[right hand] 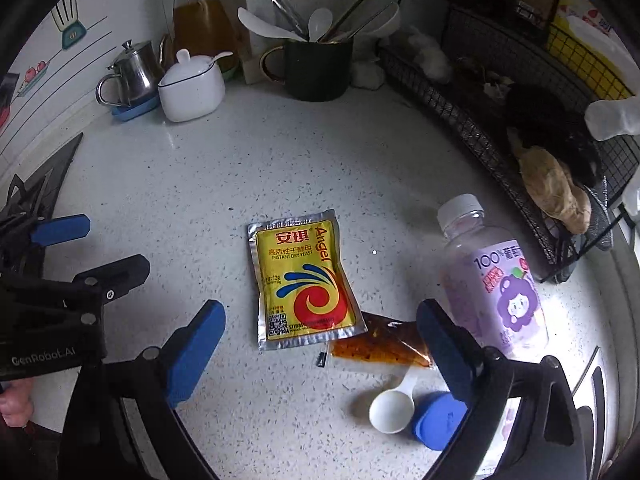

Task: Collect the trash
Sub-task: 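Close the right tool on the yellow Angel yeast packet and lift it, then move the left tool to the blue bottle cap while the right tool holds the packet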

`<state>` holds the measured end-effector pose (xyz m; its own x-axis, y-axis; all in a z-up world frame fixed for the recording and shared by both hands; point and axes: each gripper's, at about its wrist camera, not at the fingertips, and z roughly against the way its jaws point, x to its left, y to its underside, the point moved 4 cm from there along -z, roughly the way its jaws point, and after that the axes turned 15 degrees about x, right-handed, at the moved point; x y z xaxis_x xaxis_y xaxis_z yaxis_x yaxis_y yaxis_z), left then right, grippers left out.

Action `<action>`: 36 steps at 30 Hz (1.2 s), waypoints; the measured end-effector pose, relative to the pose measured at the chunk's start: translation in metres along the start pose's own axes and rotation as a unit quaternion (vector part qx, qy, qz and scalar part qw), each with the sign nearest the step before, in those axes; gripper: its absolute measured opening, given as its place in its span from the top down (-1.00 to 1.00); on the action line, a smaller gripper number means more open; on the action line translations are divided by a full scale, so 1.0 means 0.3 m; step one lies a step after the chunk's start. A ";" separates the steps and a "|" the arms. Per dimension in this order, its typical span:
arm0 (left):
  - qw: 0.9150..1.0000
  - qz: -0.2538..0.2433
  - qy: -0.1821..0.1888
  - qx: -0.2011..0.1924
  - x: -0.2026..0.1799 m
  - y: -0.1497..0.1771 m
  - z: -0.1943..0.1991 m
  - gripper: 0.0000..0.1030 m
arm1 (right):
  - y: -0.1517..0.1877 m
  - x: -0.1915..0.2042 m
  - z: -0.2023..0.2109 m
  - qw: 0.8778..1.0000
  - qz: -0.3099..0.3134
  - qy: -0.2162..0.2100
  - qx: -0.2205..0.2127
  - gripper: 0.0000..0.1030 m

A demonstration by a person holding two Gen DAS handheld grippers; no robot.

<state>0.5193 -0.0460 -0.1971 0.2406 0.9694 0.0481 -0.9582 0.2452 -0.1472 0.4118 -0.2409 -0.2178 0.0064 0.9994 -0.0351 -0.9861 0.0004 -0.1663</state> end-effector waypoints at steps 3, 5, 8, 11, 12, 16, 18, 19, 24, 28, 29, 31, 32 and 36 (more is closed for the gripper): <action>1.000 0.005 -0.010 0.010 0.021 -0.029 -0.042 -0.60 | -0.037 0.007 -0.052 1.000 0.011 -0.014 0.013 -0.87; 1.000 0.007 -0.012 0.017 0.035 -0.045 -0.068 -0.60 | -0.055 0.010 -0.079 0.999 0.018 -0.022 0.023 -0.87; 1.000 0.007 -0.014 0.027 0.044 -0.060 -0.099 -0.60 | -0.072 0.015 -0.110 0.999 0.030 -0.023 0.035 -0.87; 0.999 0.005 -0.014 0.029 0.043 -0.074 -0.113 -0.60 | -0.079 0.013 -0.123 0.998 0.034 -0.030 0.040 -0.87; 0.999 0.004 -0.013 0.030 0.044 -0.080 -0.118 -0.60 | -0.077 0.011 -0.126 0.998 0.033 -0.031 0.043 -0.85; 0.999 0.004 0.009 0.033 0.038 -0.086 -0.122 -0.60 | -0.078 0.006 -0.122 0.998 0.042 -0.019 0.033 -0.58; 0.999 0.005 0.018 0.035 0.034 -0.083 -0.121 -0.60 | -0.075 0.010 -0.107 0.998 0.049 -0.024 0.029 -0.13; 0.999 0.004 0.020 0.035 0.033 -0.084 -0.119 -0.60 | -0.072 0.010 -0.100 0.998 0.050 -0.024 0.032 -0.03; 0.999 -0.011 0.018 0.029 0.014 -0.056 -0.074 -0.60 | -0.037 0.002 -0.083 0.998 0.042 -0.039 0.032 0.28; 0.999 -0.039 0.029 0.023 -0.025 -0.026 -0.022 -0.60 | 0.040 -0.024 -0.019 0.999 -0.002 -0.043 0.010 0.30; 0.998 -0.051 0.034 0.022 -0.043 -0.017 -0.007 -0.60 | 0.061 -0.031 0.003 0.999 -0.017 -0.043 0.005 0.30; 0.996 -0.076 0.042 0.021 -0.079 0.001 0.014 -0.60 | 0.103 -0.054 0.043 0.998 -0.049 -0.037 0.000 0.30; 0.995 -0.089 0.046 0.020 -0.101 0.013 0.026 -0.60 | 0.120 -0.065 0.062 0.997 -0.066 -0.035 -0.002 0.30; 0.988 -0.139 0.065 0.018 -0.209 0.044 0.073 -0.60 | 0.204 -0.122 0.139 0.993 -0.120 -0.018 -0.014 0.29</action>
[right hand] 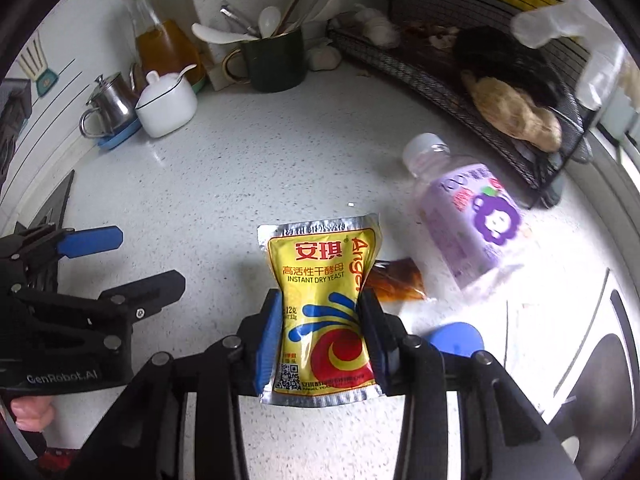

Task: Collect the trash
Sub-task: 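Move the left tool to the blue bottle cap while the right tool holds the packet, then close the left tool on the blue bottle cap and lift it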

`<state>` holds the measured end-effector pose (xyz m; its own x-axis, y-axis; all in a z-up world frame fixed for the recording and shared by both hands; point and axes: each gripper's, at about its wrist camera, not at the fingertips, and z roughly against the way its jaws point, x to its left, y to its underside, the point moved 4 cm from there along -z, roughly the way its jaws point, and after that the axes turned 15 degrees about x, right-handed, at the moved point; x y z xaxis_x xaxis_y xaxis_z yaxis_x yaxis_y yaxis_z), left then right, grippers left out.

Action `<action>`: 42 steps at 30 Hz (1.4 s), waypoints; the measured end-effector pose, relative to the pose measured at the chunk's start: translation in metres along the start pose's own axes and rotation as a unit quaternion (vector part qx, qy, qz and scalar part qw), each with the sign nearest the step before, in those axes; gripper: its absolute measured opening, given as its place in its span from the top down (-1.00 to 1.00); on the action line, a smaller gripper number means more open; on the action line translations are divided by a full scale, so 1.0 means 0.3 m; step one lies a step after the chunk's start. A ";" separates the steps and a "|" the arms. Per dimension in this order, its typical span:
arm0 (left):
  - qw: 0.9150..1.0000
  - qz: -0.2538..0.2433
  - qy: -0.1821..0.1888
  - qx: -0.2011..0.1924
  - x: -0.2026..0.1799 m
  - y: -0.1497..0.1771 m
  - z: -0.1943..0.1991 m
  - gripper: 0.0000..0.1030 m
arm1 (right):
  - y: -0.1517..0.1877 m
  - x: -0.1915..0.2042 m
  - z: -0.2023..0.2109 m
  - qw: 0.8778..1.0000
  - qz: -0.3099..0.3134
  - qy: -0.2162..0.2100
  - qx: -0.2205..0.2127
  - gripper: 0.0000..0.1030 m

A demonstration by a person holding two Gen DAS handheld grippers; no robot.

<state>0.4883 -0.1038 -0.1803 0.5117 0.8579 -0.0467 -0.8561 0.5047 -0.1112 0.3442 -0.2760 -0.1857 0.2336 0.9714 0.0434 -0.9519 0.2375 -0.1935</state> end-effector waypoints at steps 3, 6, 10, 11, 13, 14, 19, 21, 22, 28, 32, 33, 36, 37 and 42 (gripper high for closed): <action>0.999 -0.030 0.011 -0.002 -0.084 -0.003 0.016 -0.60 | 0.043 -0.066 0.048 0.999 -0.029 0.023 -0.012 0.29; 0.998 -0.060 0.018 -0.004 -0.159 -0.029 0.026 -0.60 | 0.099 -0.154 0.102 0.997 -0.060 0.051 -0.020 0.29; 0.994 -0.107 0.030 -0.002 -0.285 -0.059 0.024 -0.60 | 0.157 -0.240 0.136 0.991 -0.109 0.073 -0.029 0.29; 0.992 -0.117 0.035 0.002 -0.314 -0.070 0.013 -0.60 | 0.170 -0.255 0.136 0.989 -0.122 0.076 -0.029 0.28; 0.990 -0.137 0.043 0.010 -0.365 -0.073 -0.004 -0.60 | 0.189 -0.291 0.131 0.986 -0.142 0.080 -0.025 0.28; 0.989 -0.144 0.043 0.012 -0.387 -0.078 -0.013 -0.60 | 0.202 -0.311 0.130 0.985 -0.151 0.083 -0.024 0.28; 0.984 -0.165 0.053 0.027 -0.481 -0.090 -0.060 -0.60 | 0.237 -0.379 0.126 0.980 -0.169 0.100 -0.024 0.28; 0.983 -0.168 0.062 0.037 -0.509 -0.101 -0.084 -0.60 | 0.263 -0.395 0.136 0.979 -0.173 0.100 -0.023 0.28; 0.983 -0.168 0.065 0.042 -0.525 -0.109 -0.097 -0.60 | 0.268 -0.406 0.135 0.979 -0.175 0.099 -0.023 0.28; 0.978 -0.190 0.065 0.051 -0.599 -0.152 -0.162 -0.60 | 0.283 -0.463 0.115 0.978 -0.187 0.093 -0.019 0.28; 0.975 -0.209 0.040 0.060 -0.638 -0.175 -0.222 -0.60 | 0.285 -0.493 0.103 0.977 -0.193 0.088 -0.016 0.28; 0.975 -0.211 0.035 0.059 -0.646 -0.181 -0.230 -0.60 | 0.285 -0.498 0.101 0.977 -0.193 0.086 -0.015 0.28; 0.972 -0.226 0.028 0.058 -0.678 -0.183 -0.246 -0.56 | 0.286 -0.514 0.092 0.978 -0.194 0.081 -0.013 0.28; 0.971 -0.233 0.019 0.056 -0.690 -0.180 -0.246 -0.40 | 0.288 -0.517 0.088 0.977 -0.196 0.079 -0.012 0.28; 0.965 -0.254 0.016 0.067 -0.739 -0.161 -0.266 0.17 | 0.286 -0.519 0.091 0.979 -0.194 0.068 -0.014 0.28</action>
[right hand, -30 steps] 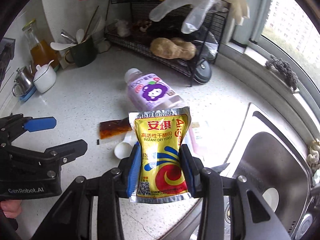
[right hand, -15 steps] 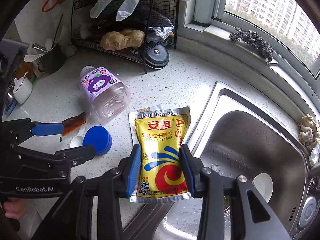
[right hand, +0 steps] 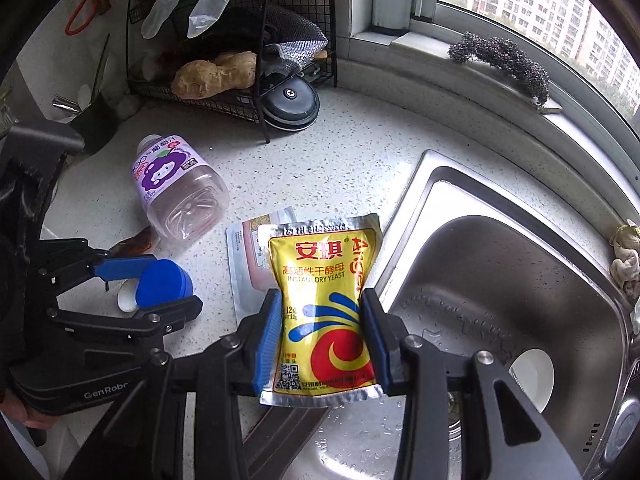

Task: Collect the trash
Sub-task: 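Close the left tool on the blue bottle cap and lift it, then lower the cap and yeast packet toward the red bin with both tools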

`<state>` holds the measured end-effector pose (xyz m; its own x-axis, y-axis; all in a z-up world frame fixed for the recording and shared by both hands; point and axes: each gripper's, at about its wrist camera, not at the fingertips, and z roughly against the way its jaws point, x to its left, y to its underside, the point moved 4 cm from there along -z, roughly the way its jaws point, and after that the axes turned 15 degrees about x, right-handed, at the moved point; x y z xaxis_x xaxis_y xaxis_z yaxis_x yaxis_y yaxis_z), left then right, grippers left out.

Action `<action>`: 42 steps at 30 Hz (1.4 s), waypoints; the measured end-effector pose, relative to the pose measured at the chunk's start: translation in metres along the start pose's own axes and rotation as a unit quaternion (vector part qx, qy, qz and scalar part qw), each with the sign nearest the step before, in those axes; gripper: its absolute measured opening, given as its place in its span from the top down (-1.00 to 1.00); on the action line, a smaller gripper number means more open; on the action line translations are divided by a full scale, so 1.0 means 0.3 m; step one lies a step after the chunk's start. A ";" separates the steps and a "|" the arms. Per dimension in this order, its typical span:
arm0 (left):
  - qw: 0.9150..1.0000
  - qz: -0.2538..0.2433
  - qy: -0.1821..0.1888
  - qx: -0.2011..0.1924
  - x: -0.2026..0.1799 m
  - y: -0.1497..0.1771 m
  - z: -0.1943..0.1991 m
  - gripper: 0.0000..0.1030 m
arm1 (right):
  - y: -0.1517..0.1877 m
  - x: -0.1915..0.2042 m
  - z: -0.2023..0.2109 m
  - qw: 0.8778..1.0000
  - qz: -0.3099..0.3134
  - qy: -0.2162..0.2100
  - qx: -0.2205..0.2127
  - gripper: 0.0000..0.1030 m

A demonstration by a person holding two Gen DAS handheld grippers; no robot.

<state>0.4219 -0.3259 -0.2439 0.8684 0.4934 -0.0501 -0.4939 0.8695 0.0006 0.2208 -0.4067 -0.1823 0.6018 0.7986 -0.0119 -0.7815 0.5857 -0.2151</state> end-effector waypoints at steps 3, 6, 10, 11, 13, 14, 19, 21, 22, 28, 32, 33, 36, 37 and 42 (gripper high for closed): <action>1.000 -0.001 -0.007 -0.004 -0.017 -0.002 -0.002 0.17 | -0.003 -0.005 -0.001 1.000 0.002 -0.004 -0.001 0.28; 1.000 0.011 -0.006 -0.008 -0.021 0.005 -0.003 0.17 | 0.002 -0.005 -0.001 1.000 0.005 -0.005 -0.001 0.28; 0.999 0.027 0.001 -0.023 -0.012 0.056 0.029 0.17 | 0.019 0.009 0.014 1.000 0.014 -0.004 -0.005 0.28; 0.999 0.031 0.003 -0.028 -0.010 0.071 0.044 0.17 | 0.028 0.018 0.022 1.000 0.018 -0.004 -0.007 0.28; 0.998 0.041 0.009 -0.038 -0.004 0.105 0.070 0.17 | 0.047 0.040 0.040 1.000 0.028 -0.004 -0.011 0.28; 0.998 0.047 0.010 -0.041 -0.002 0.122 0.079 0.17 | 0.058 0.052 0.050 0.999 0.032 -0.005 -0.013 0.28; 0.994 0.085 0.011 -0.061 0.022 0.246 0.136 0.17 | 0.113 0.130 0.097 0.997 0.065 -0.016 -0.023 0.28; 0.993 0.101 0.008 -0.065 0.032 0.314 0.155 0.17 | 0.143 0.161 0.116 0.996 0.077 -0.021 -0.027 0.28; 0.992 0.107 0.005 -0.068 0.057 0.354 0.169 0.17 | 0.159 0.177 0.123 0.996 0.083 -0.026 -0.029 0.28; 0.986 0.149 -0.005 -0.077 0.085 0.606 0.213 0.17 | 0.283 0.301 0.154 0.990 0.124 -0.058 -0.027 0.28; 0.980 0.184 -0.012 -0.080 0.095 0.795 0.229 0.17 | 0.386 0.384 0.178 0.985 0.156 -0.072 -0.026 0.28; 0.978 0.193 -0.014 -0.081 0.093 0.831 0.232 0.17 | 0.413 0.402 0.184 0.983 0.164 -0.077 -0.025 0.28; 0.972 0.218 -0.018 -0.084 0.086 0.953 0.235 0.17 | 0.498 0.458 0.199 0.978 0.187 -0.087 -0.023 0.28; 0.970 0.226 -0.019 -0.084 0.086 0.992 0.234 0.17 | 0.529 0.473 0.204 0.977 0.193 -0.090 -0.022 0.28; 0.962 0.260 -0.023 -0.083 0.055 1.204 0.217 0.17 | 0.674 0.549 0.199 0.969 0.224 -0.103 -0.003 0.28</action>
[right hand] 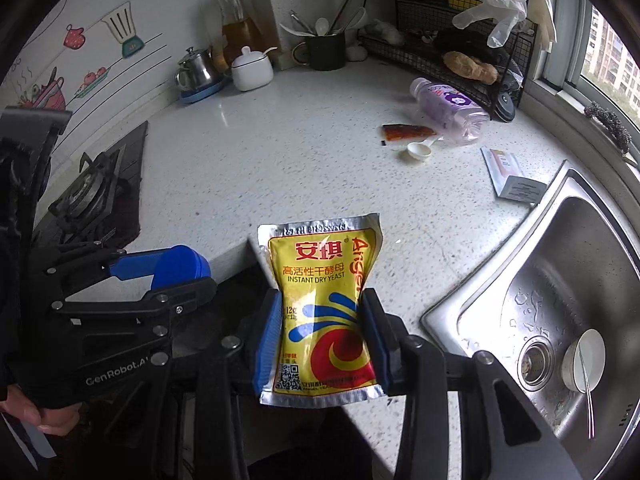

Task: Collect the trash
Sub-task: 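Lower the cap and yeast packet toward the red bin with both tools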

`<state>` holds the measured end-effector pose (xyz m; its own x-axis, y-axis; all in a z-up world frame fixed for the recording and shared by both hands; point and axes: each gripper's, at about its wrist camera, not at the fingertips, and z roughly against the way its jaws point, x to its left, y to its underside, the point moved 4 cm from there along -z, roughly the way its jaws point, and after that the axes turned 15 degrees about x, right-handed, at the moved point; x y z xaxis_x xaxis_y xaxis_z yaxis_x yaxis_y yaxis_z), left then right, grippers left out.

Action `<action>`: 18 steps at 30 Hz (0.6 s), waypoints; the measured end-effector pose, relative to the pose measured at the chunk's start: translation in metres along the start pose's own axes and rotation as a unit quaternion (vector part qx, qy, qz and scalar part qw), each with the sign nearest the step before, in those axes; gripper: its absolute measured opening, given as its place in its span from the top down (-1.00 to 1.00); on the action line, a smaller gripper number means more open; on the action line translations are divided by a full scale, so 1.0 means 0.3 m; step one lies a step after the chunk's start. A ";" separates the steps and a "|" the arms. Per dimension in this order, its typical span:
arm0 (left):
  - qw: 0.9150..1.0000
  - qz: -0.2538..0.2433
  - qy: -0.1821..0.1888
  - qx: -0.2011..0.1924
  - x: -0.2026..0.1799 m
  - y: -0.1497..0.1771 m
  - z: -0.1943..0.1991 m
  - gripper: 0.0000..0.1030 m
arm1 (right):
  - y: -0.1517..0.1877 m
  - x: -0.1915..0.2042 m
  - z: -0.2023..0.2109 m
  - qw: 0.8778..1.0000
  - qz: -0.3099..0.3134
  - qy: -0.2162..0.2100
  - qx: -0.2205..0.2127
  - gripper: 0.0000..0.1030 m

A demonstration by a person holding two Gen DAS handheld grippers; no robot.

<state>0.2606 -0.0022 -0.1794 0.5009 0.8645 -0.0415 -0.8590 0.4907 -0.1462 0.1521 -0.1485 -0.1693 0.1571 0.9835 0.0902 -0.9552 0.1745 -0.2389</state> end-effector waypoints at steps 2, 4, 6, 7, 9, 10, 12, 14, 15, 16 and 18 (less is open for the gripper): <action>1.000 0.015 0.003 0.004 0.024 0.067 -0.007 0.17 | 0.042 0.039 -0.016 1.000 0.011 -0.002 0.012 0.28; 0.999 0.031 0.008 0.010 0.046 0.133 -0.022 0.17 | 0.076 0.077 -0.038 0.999 0.025 -0.006 0.024 0.28; 0.999 0.047 0.009 0.016 0.065 0.190 -0.044 0.17 | 0.111 0.117 -0.068 0.998 0.041 -0.010 0.035 0.28; 0.998 0.055 0.006 0.020 0.077 0.219 -0.056 0.17 | 0.127 0.134 -0.085 0.998 0.048 -0.013 0.042 0.28; 0.997 0.071 -0.005 0.025 0.096 0.268 -0.083 0.17 | 0.159 0.166 -0.116 0.997 0.060 -0.015 0.051 0.28; 0.997 0.077 -0.004 0.027 0.102 0.289 -0.099 0.17 | 0.170 0.175 -0.135 0.996 0.066 -0.014 0.055 0.28; 0.996 0.087 -0.001 0.032 0.114 0.329 -0.138 0.17 | 0.197 0.196 -0.175 0.995 0.077 -0.017 0.060 0.28; 0.995 0.093 -0.002 0.037 0.123 0.364 -0.190 0.17 | 0.225 0.211 -0.227 0.994 0.088 -0.019 0.066 0.28; 0.994 0.099 0.001 0.043 0.130 0.382 -0.224 0.17 | 0.236 0.213 -0.262 0.993 0.090 -0.018 0.073 0.28; 0.993 0.105 0.003 0.048 0.135 0.393 -0.256 0.17 | 0.250 0.214 -0.298 0.992 0.092 -0.018 0.080 0.28; 0.992 0.114 0.007 0.060 0.146 0.419 -0.329 0.17 | 0.271 0.216 -0.363 0.991 0.096 -0.018 0.091 0.28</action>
<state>0.1850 0.0865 -0.2972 0.2932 0.9532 -0.0742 -0.9560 0.2931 -0.0126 0.1120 -0.0653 -0.2883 -0.0380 0.9947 0.0955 -0.9966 -0.0308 -0.0761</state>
